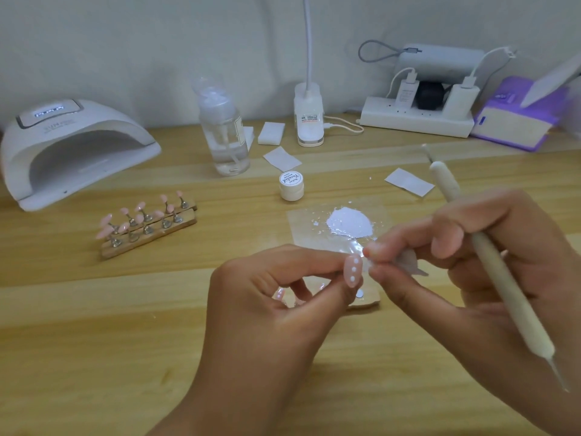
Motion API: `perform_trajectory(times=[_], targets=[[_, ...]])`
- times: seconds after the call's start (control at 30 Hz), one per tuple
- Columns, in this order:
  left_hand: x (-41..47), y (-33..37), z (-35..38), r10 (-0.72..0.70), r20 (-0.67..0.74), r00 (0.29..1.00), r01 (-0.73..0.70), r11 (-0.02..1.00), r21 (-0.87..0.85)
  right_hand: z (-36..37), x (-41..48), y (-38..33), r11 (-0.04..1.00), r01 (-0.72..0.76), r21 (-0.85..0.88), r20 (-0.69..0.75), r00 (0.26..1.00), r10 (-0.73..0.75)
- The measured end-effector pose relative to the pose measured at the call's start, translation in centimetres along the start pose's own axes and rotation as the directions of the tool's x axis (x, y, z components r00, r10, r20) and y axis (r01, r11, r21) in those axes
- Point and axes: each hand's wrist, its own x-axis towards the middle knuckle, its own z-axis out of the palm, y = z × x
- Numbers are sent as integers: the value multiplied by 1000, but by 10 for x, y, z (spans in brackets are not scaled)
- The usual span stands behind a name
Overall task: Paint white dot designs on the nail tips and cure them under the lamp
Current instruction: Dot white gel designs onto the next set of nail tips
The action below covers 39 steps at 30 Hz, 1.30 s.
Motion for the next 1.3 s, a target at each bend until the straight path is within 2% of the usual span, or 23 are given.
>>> perform_trajectory(times=[0.23,0.8,1.3], targets=[[-1,1,1,10,-8,1000,-10,1000,29,1,-1,0,997,-18,76,-43,999,22],[-1,2,2,-4,-5,1000,4,1000,24,0,-3,1,987,23,157,-22,1000,-19],[-1,3,3,5,3,1000,-6,999,42,0,-1,1,992,22,126,-31,999,-18]])
